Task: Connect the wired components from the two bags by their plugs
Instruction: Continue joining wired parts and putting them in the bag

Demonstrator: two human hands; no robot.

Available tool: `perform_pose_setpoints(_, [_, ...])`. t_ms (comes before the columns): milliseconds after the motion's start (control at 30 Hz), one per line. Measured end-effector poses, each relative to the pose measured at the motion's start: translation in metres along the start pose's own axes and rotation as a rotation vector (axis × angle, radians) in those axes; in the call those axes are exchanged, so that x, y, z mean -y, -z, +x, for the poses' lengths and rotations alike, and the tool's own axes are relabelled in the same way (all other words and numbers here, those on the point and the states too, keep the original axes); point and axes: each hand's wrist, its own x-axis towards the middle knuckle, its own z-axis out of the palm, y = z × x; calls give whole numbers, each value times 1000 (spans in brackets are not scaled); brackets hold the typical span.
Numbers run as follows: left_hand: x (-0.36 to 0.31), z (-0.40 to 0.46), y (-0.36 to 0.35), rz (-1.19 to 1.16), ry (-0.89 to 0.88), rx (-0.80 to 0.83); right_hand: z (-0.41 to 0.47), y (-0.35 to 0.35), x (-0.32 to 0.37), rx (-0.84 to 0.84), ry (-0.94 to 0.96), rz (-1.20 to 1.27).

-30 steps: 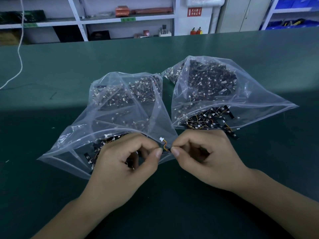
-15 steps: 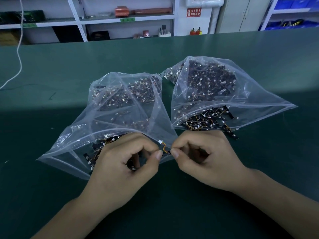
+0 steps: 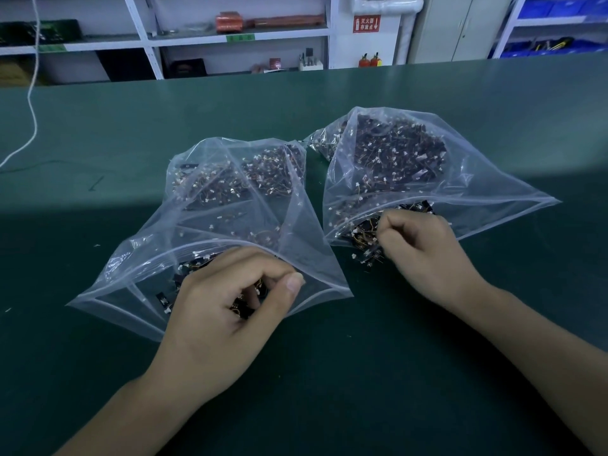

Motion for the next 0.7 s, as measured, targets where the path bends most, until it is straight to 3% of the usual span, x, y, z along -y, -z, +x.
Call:
perform_pose_setpoints(133, [-1,0,0,9,-9,-7,8,8,-9,-44,-203,-126])
perform_pose_setpoints(267, [-1,1,1,12,-20,-6,11,13,-13,-69,-292,-185])
perform_pose_setpoints(533, [2,0,1,38,-40,-10,10,8,-23,-129,-218,-121])
perform_pose_setpoints(700, [9,3,11,277,-137,31,9,7,-26,-191,-119,-146])
